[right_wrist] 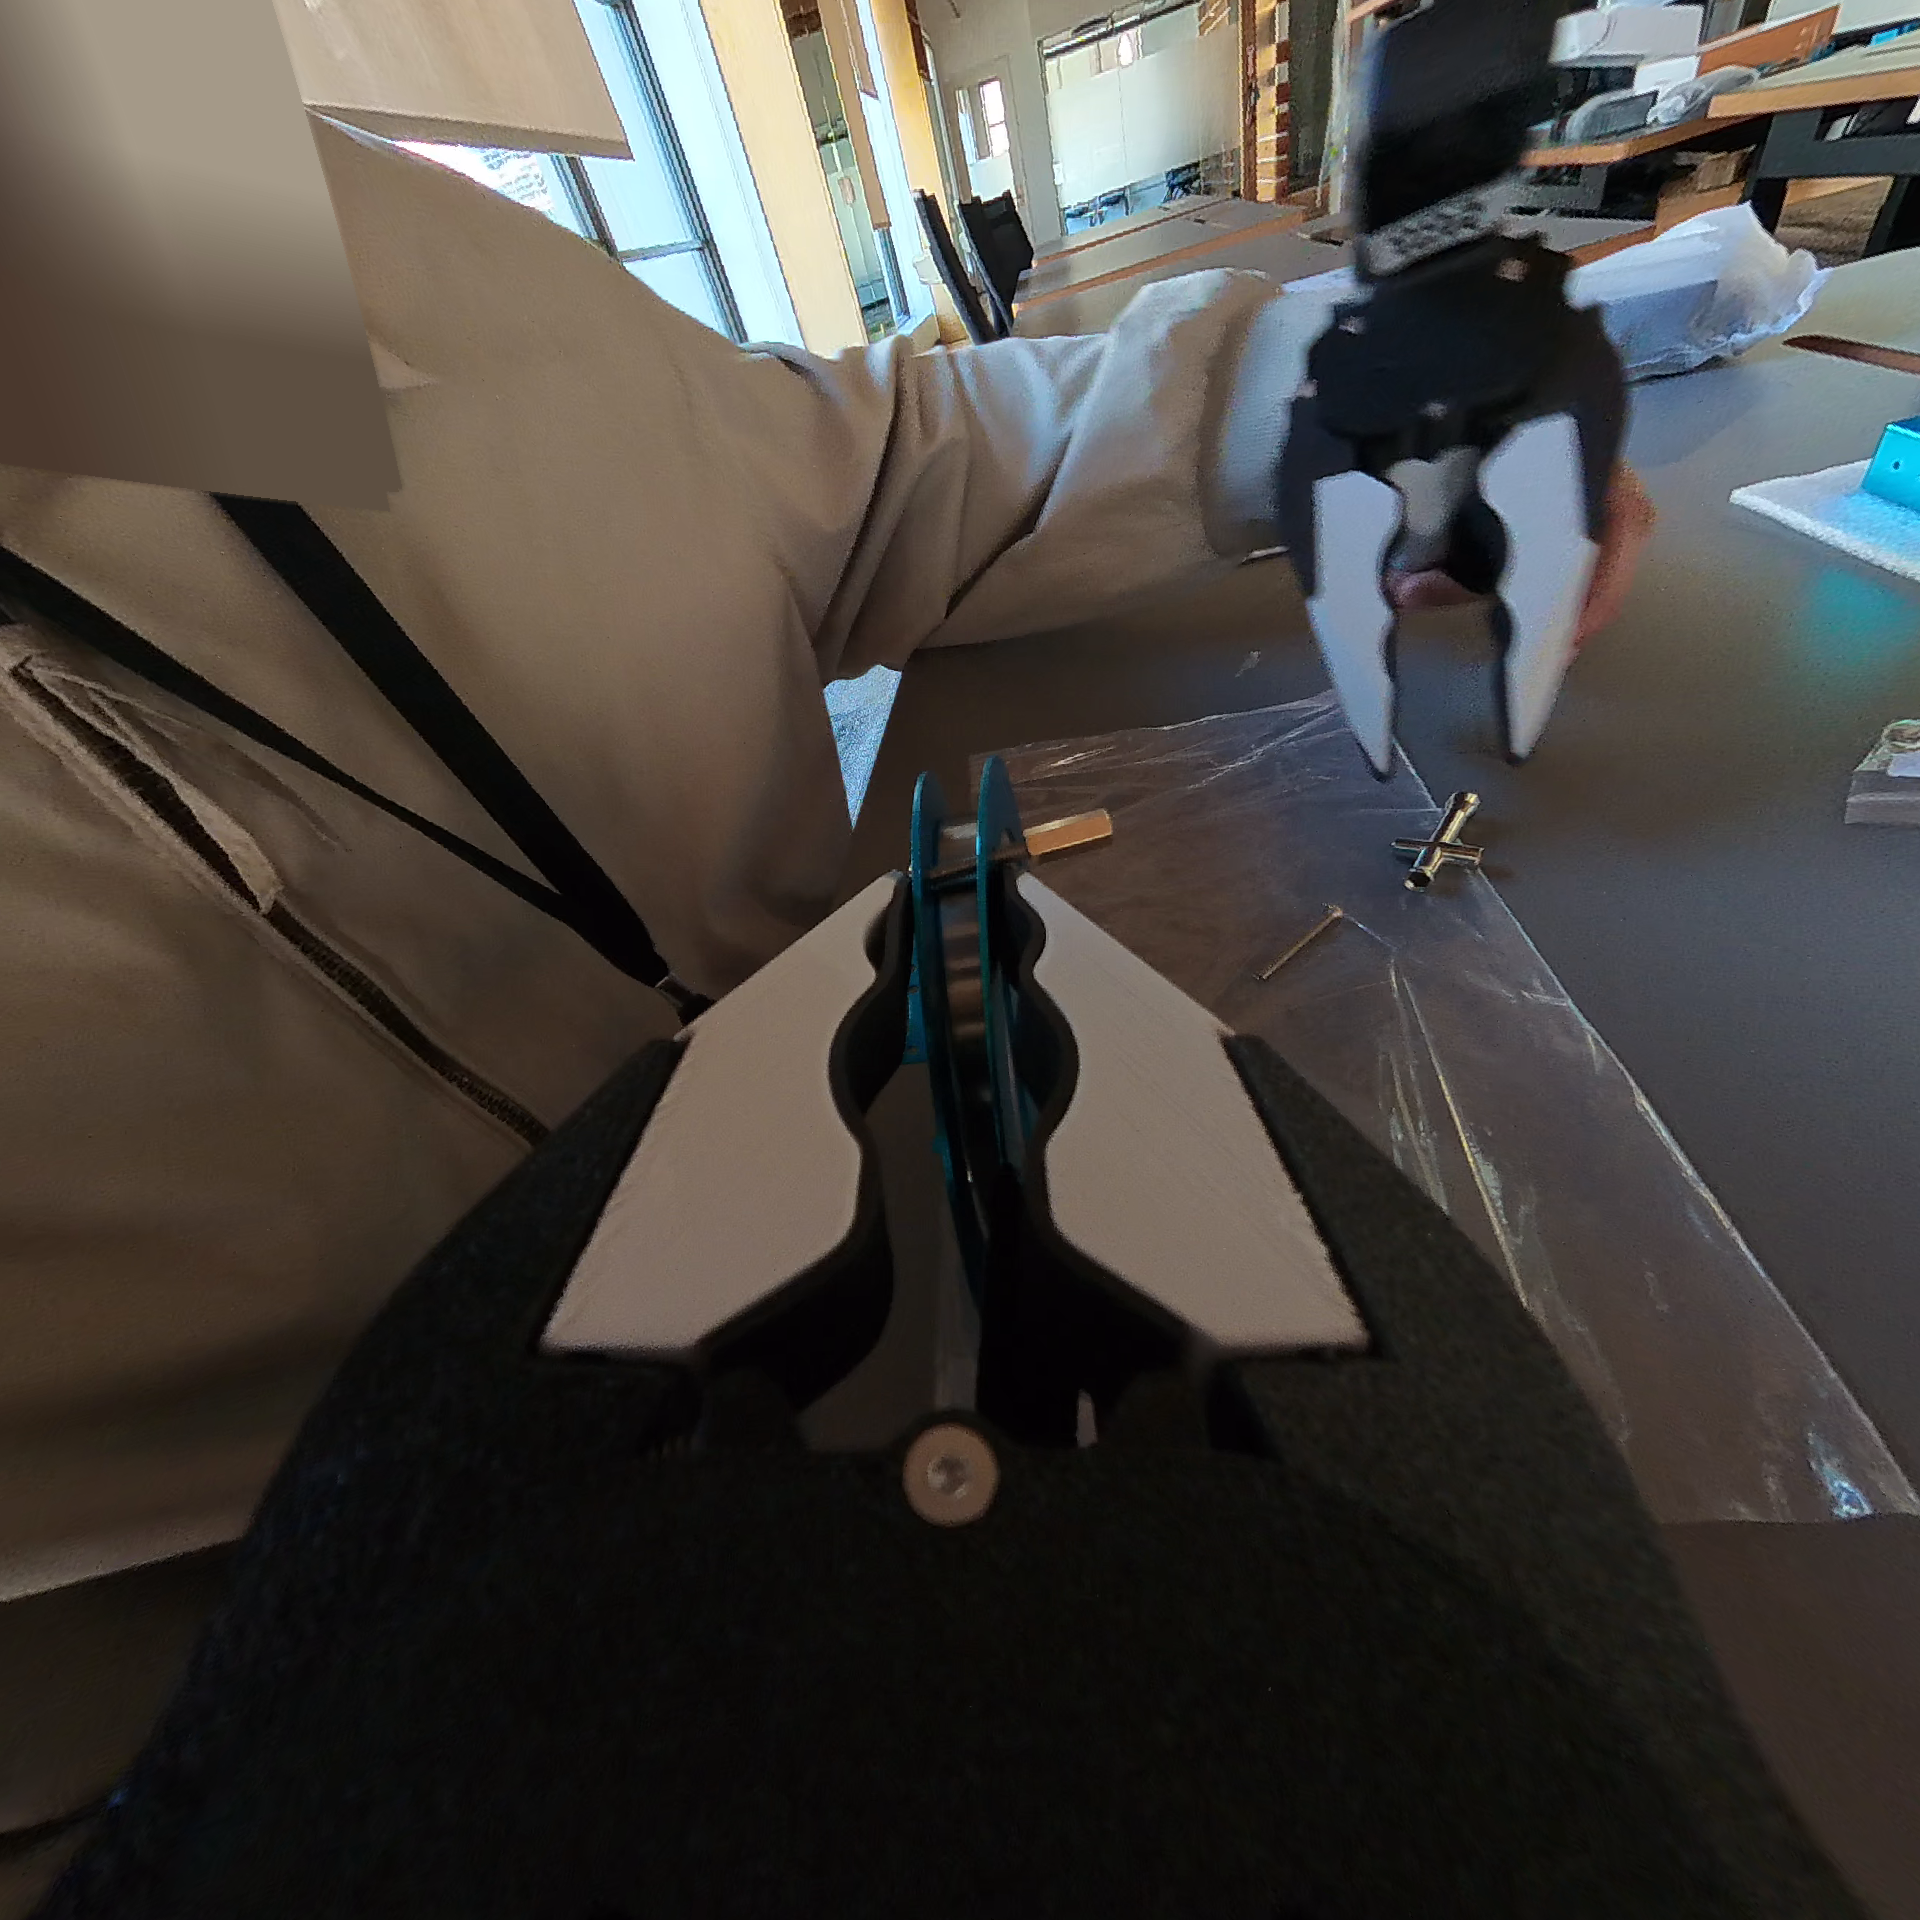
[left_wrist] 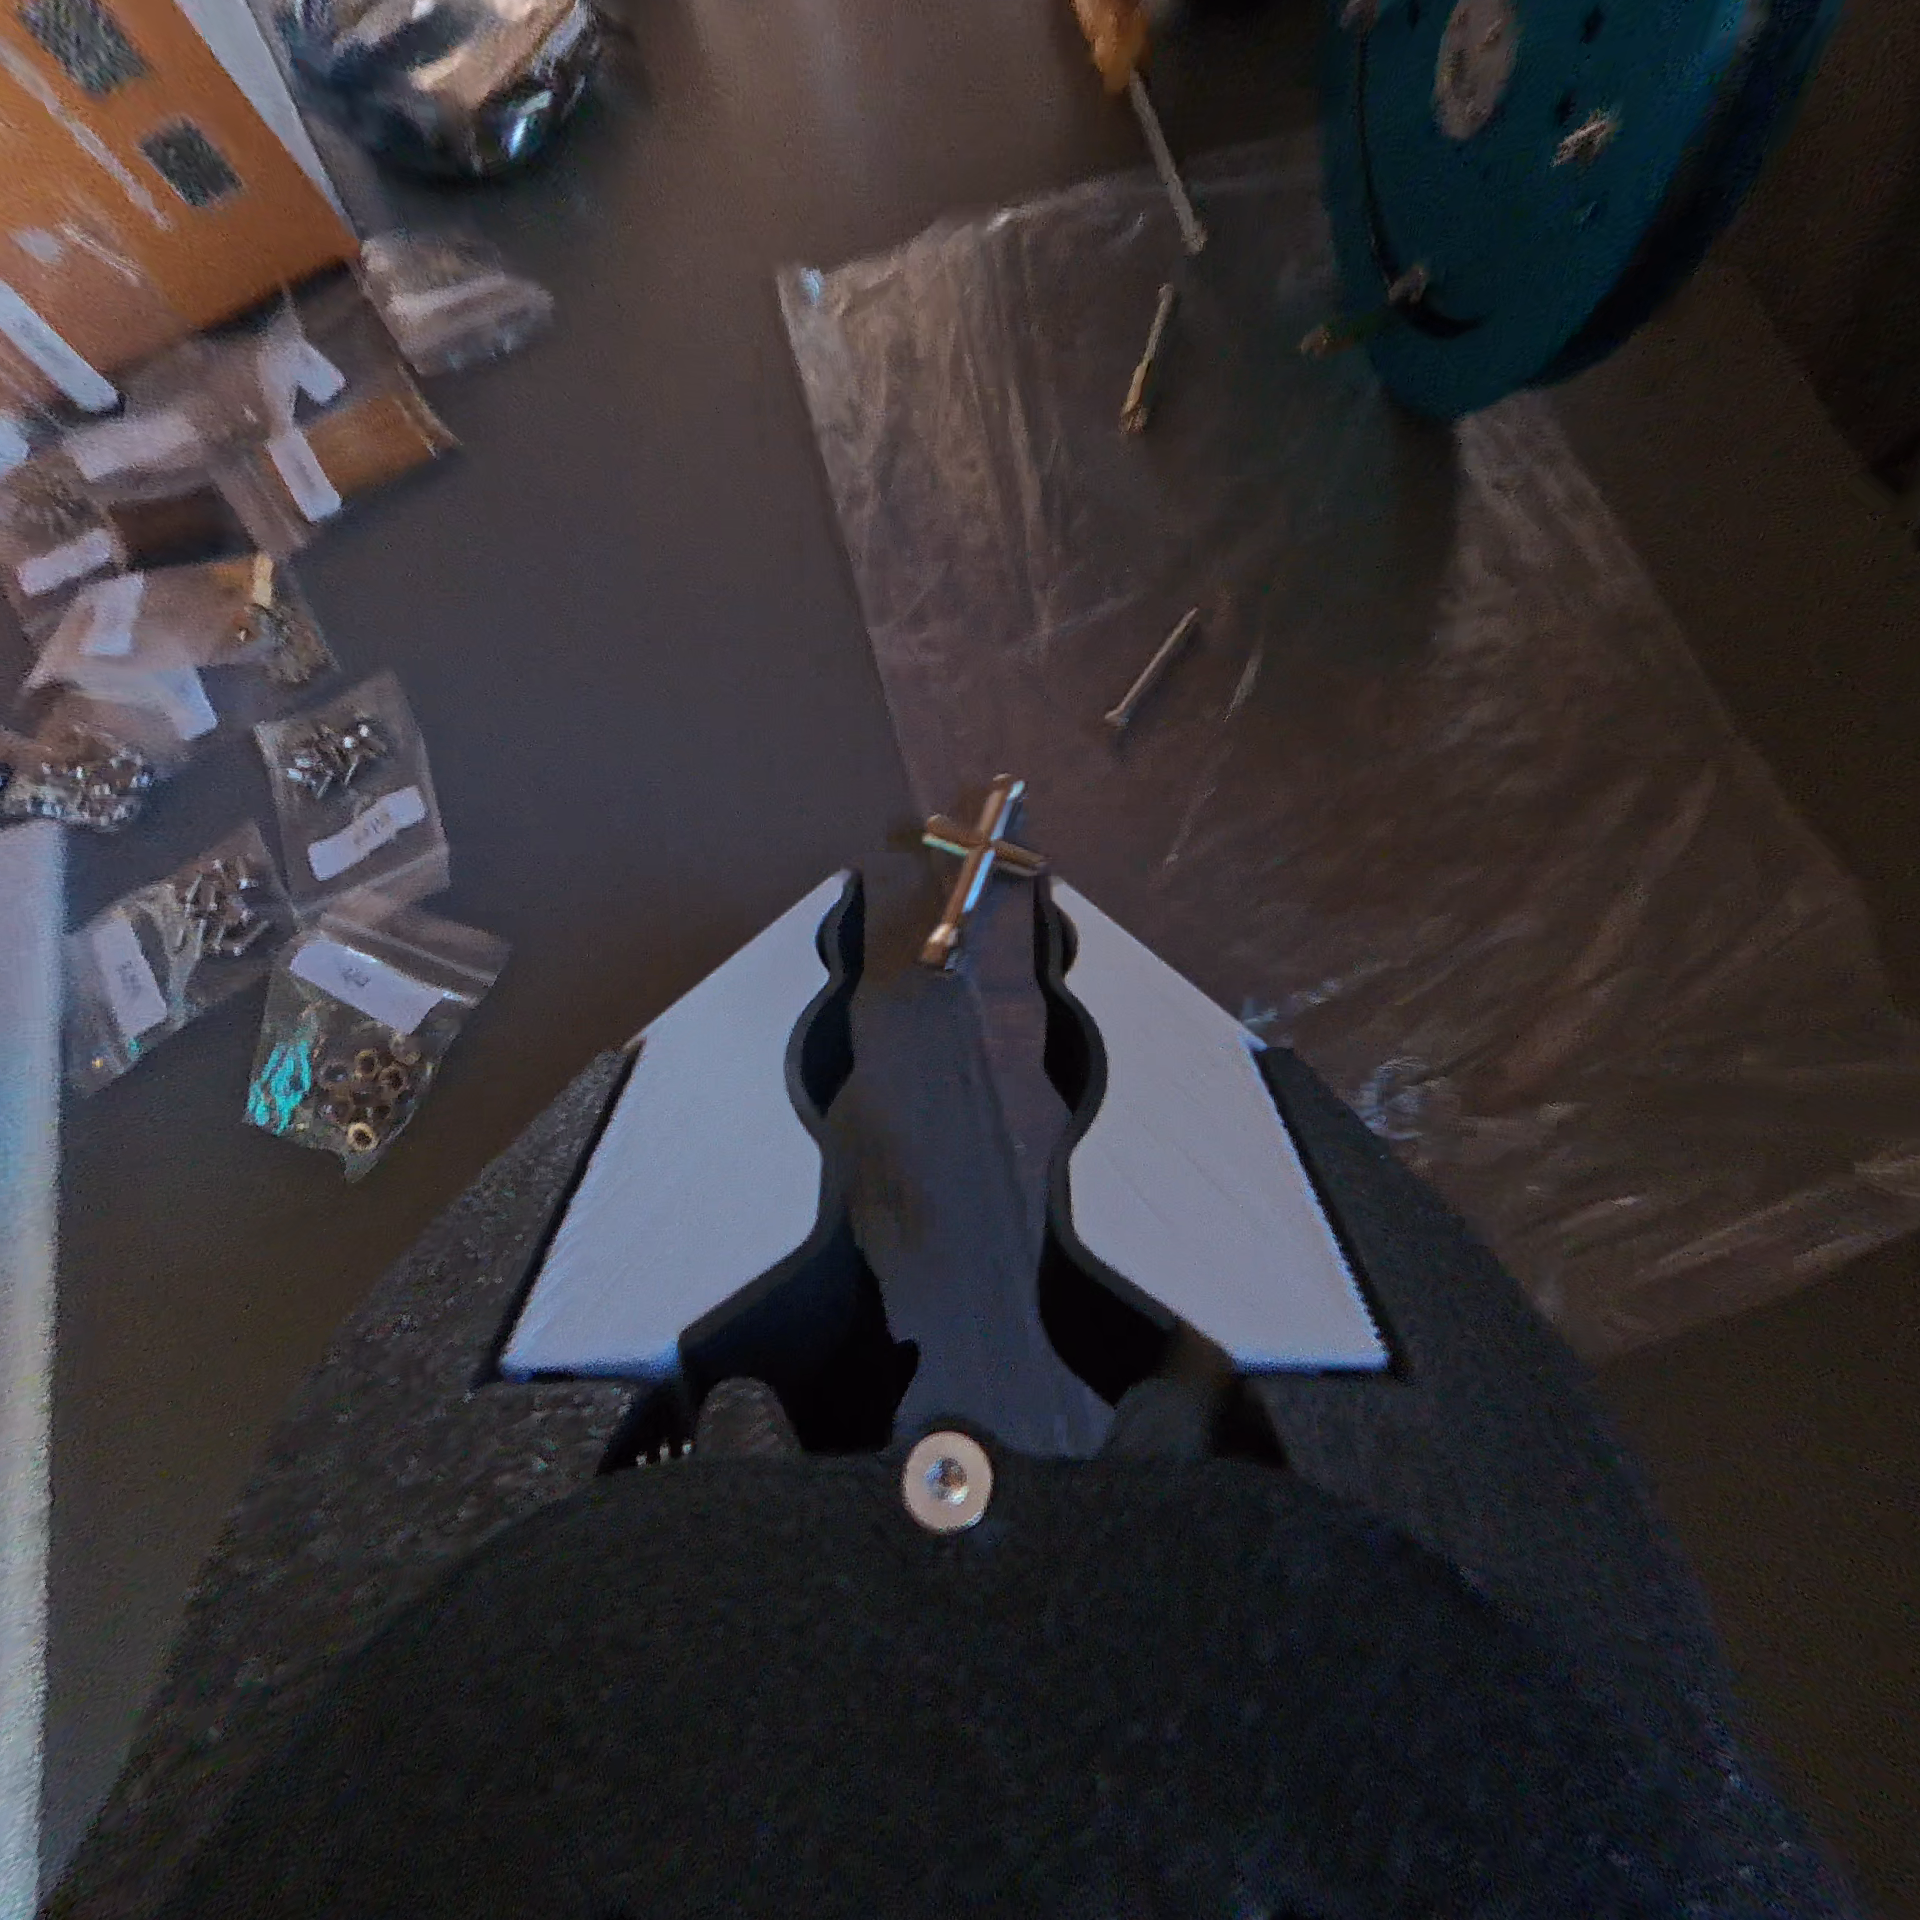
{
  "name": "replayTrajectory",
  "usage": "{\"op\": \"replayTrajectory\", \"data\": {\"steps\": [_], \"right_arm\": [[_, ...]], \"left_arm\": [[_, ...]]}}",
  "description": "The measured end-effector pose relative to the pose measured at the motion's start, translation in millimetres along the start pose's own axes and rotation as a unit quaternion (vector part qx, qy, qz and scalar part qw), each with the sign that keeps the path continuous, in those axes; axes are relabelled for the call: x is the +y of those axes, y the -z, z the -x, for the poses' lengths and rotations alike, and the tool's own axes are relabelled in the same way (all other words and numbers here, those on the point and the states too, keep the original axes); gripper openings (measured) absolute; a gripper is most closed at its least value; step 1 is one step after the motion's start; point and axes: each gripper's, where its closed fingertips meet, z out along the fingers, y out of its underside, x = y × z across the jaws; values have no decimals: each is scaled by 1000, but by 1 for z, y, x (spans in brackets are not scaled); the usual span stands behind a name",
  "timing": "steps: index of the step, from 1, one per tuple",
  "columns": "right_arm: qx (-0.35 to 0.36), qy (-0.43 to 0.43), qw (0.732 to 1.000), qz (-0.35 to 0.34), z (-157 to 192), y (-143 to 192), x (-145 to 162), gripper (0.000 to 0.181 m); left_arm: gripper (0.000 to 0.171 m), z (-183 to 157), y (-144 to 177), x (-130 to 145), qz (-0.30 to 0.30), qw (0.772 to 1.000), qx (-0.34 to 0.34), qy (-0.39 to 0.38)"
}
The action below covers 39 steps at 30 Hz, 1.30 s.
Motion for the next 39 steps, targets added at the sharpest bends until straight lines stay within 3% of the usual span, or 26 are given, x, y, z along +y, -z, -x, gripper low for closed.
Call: {"op": "replayTrajectory", "data": {"steps": [5, 6, 8, 9, 15, 17, 22, 25, 29, 33, 37, 39], "right_arm": [[1, -11, 1000, -5, -3, 0, 0, 14], [1, -11, 1000, -5, -4, 0, 0, 14], [0, -11, 1000, -5, -4, 0, 0, 14], [1, -10, 1000, -5, -4, 0, 0, 14], [-7, -7, 1000, 20, -8, -4, -2, 13], [-41, -11, 997, 65, -8, -10, -2, 14], [-189, -11, 972, 137, -9, -21, -18, 13], [-299, -49, 943, 136, -14, -24, -30, 12], [-419, -133, 895, 79, -20, -35, -36, 13], [-465, -156, 870, 34, -20, -35, -46, 13], [-485, -150, 860, 51, -9, -34, -43, 13], [-481, -149, 861, 64, -8, -37, -38, 13]], "left_arm": [[36, -8, -15, 15, 22, 996, 76, 30], [31, -9, -15, 13, 16, 997, 77, 21], [23, -7, -16, 14, 19, 998, 64, 1], [8, -7, -15, 15, 22, 998, 61, -7], [7, -9, -4, 0, -3, 1000, 21, 4], [7, -17, 10, -14, -35, 999, 19, 17], [7, -53, 37, -76, -192, 979, 48, 47], [6, -63, 36, -87, -232, 969, 51, 66], [6, -65, 33, -89, -259, 963, 29, 72], [6, -69, 29, -96, -279, 958, 23, 65], [5, -73, 33, -106, -317, 942, 58, 88], [6, -76, 29, -104, -309, 946, 61, 80]]}}
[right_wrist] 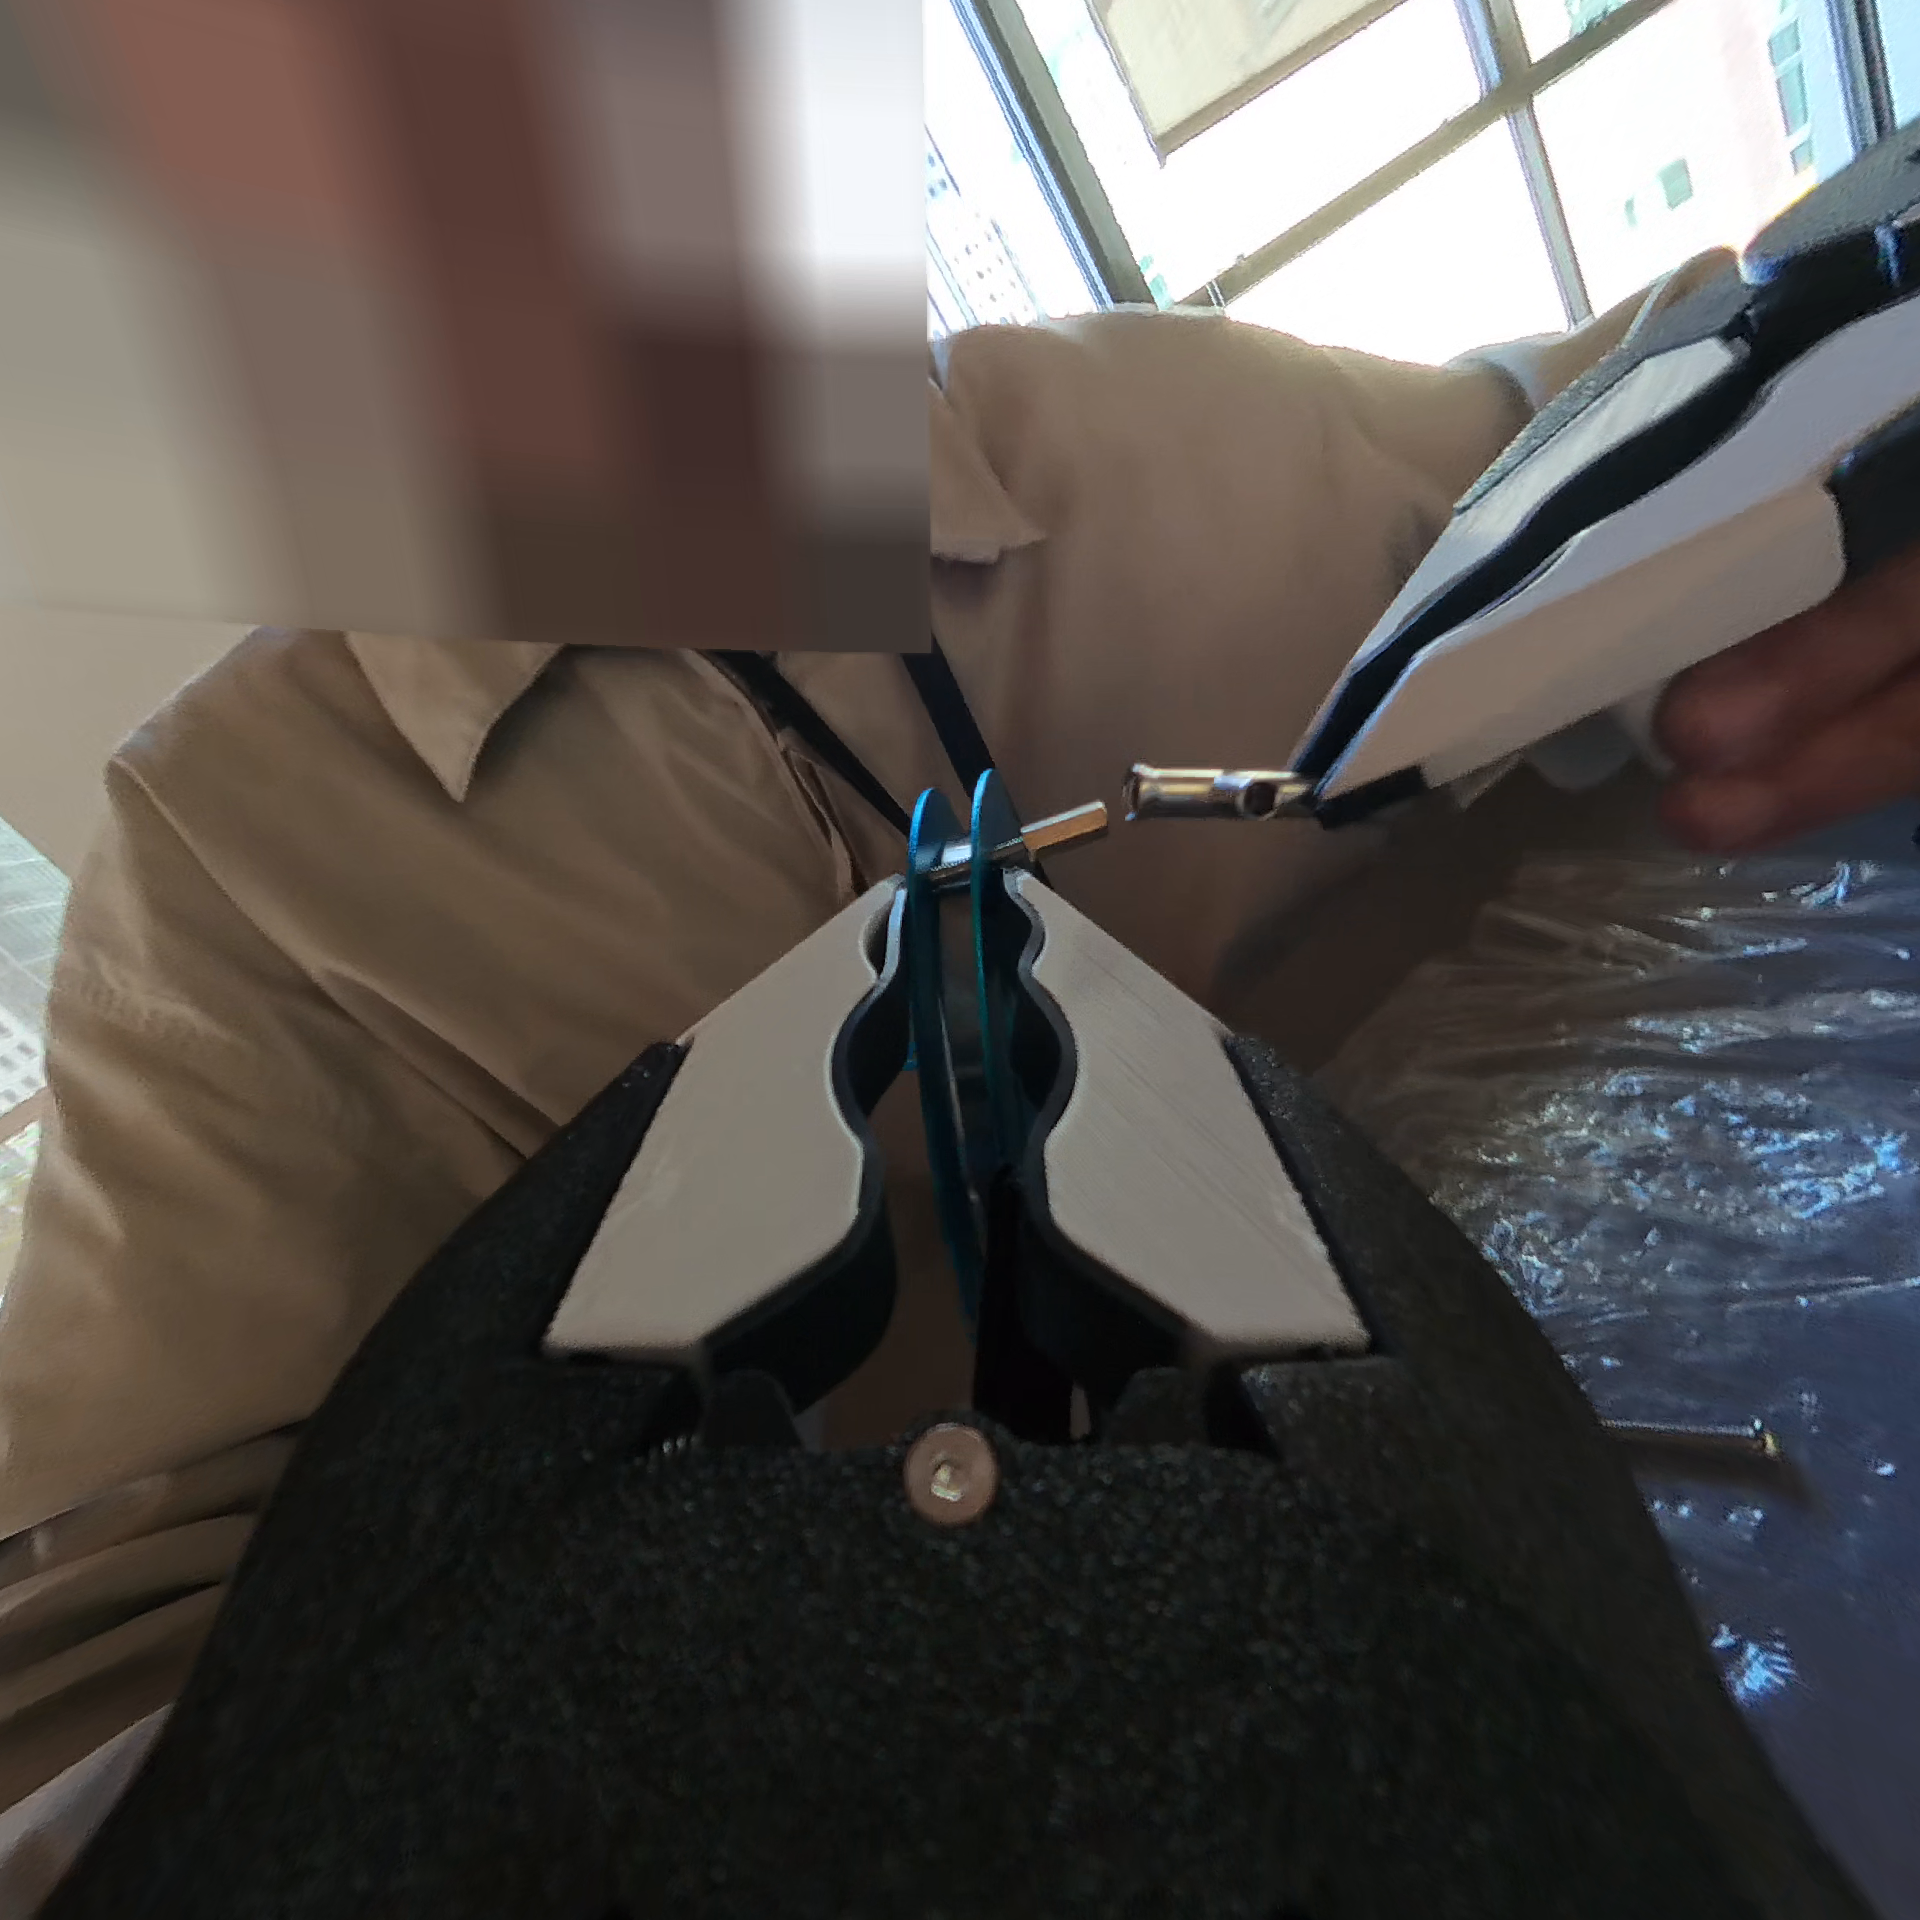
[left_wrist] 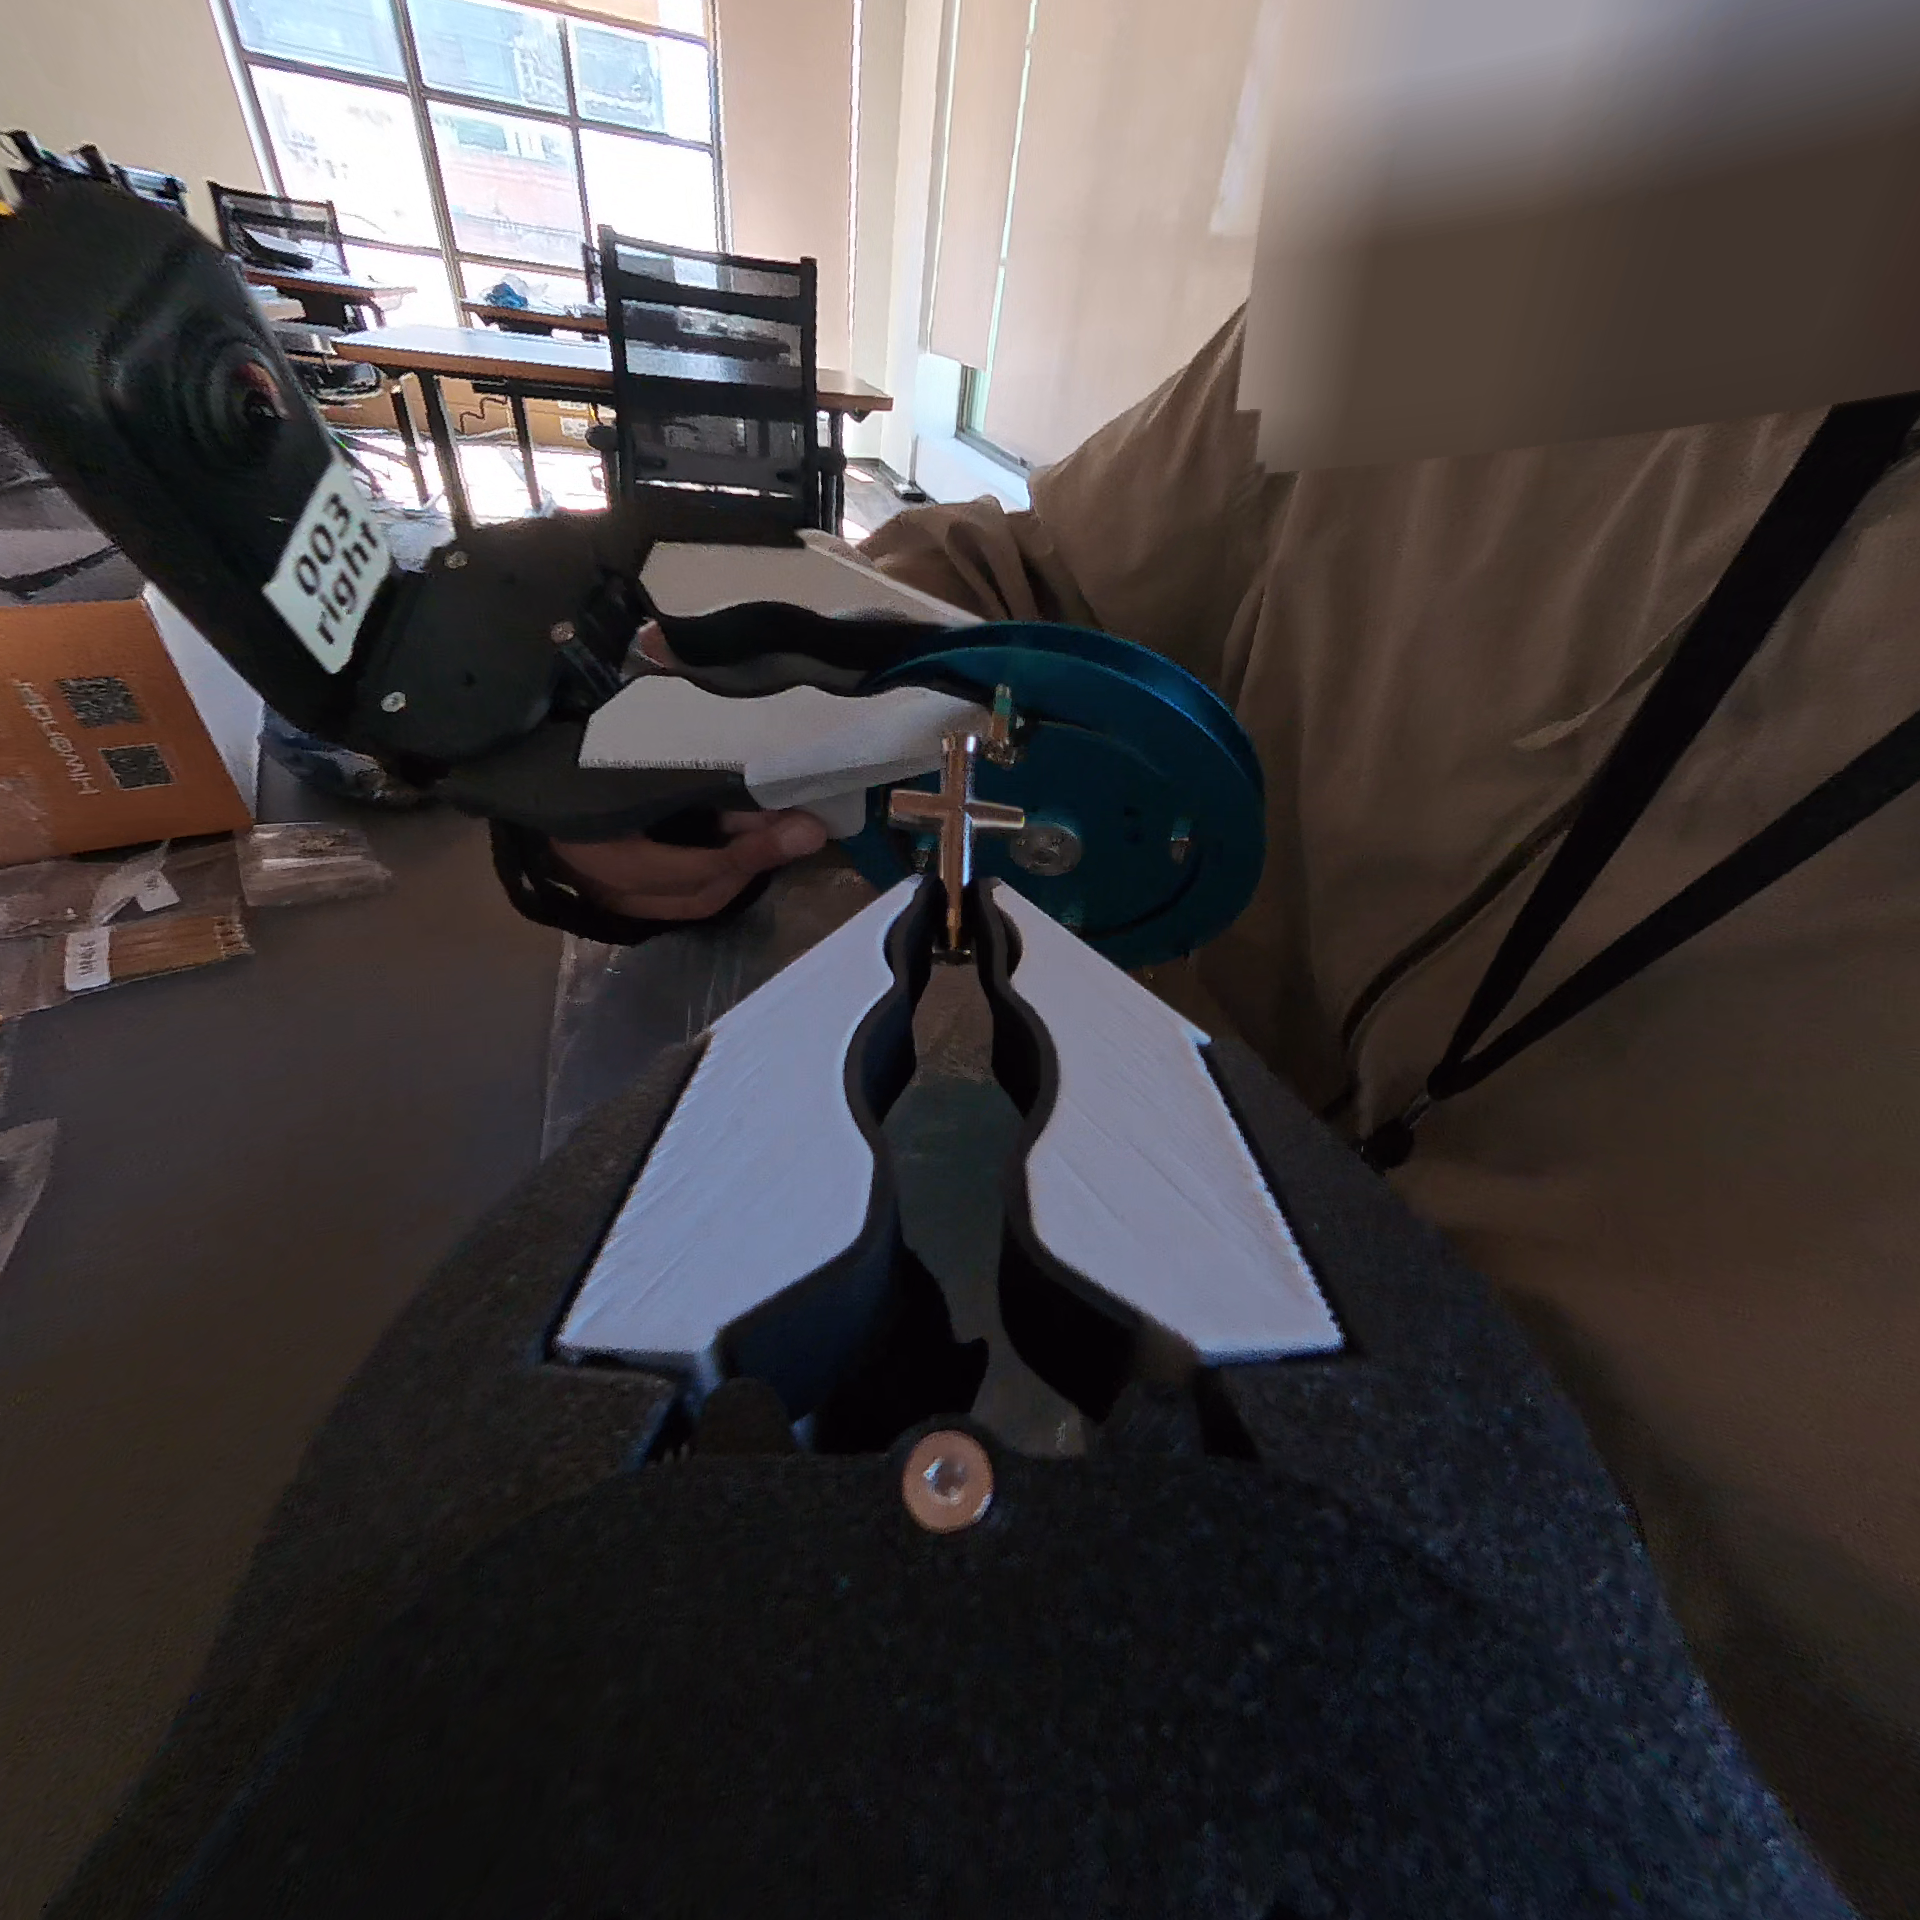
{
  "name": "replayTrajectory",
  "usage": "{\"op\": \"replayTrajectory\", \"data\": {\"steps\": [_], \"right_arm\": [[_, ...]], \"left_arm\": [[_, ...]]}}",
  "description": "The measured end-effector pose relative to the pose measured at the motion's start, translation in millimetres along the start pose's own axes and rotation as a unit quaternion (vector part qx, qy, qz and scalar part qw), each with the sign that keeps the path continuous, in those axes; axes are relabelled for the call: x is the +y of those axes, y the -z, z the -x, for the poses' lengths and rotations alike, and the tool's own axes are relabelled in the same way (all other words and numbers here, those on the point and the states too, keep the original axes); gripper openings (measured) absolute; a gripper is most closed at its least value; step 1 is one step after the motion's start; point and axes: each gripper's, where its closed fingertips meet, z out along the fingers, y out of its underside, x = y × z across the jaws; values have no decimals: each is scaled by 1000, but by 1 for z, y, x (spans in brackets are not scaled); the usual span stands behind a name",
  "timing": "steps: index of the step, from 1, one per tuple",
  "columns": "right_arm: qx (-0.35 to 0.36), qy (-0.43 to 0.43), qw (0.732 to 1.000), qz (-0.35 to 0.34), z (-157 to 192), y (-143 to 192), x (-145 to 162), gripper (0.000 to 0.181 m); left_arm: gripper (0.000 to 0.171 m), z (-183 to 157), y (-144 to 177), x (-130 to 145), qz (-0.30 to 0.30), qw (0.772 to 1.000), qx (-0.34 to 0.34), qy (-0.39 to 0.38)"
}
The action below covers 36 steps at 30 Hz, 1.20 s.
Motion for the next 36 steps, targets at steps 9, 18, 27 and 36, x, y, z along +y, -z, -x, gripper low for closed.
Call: {"op": "replayTrajectory", "data": {"steps": [9, 18, 27, 36], "right_arm": [[4, -9, 1000, 6, -2, 1, 4, 13], [2, -44, 999, 22, -6, -1, 11, 13], [46, -51, 990, 120, -13, -12, 30, 14], [89, -32, 978, 185, -10, -21, 41, 15]], "left_arm": [[5, -6, -5, 9, 28, 999, 4, -31], [5, -8, -5, 15, 45, 999, 17, -17], [5, -24, -6, 29, 80, 988, 107, 79], [5, -33, -14, 34, 104, 965, 165, 174]]}}
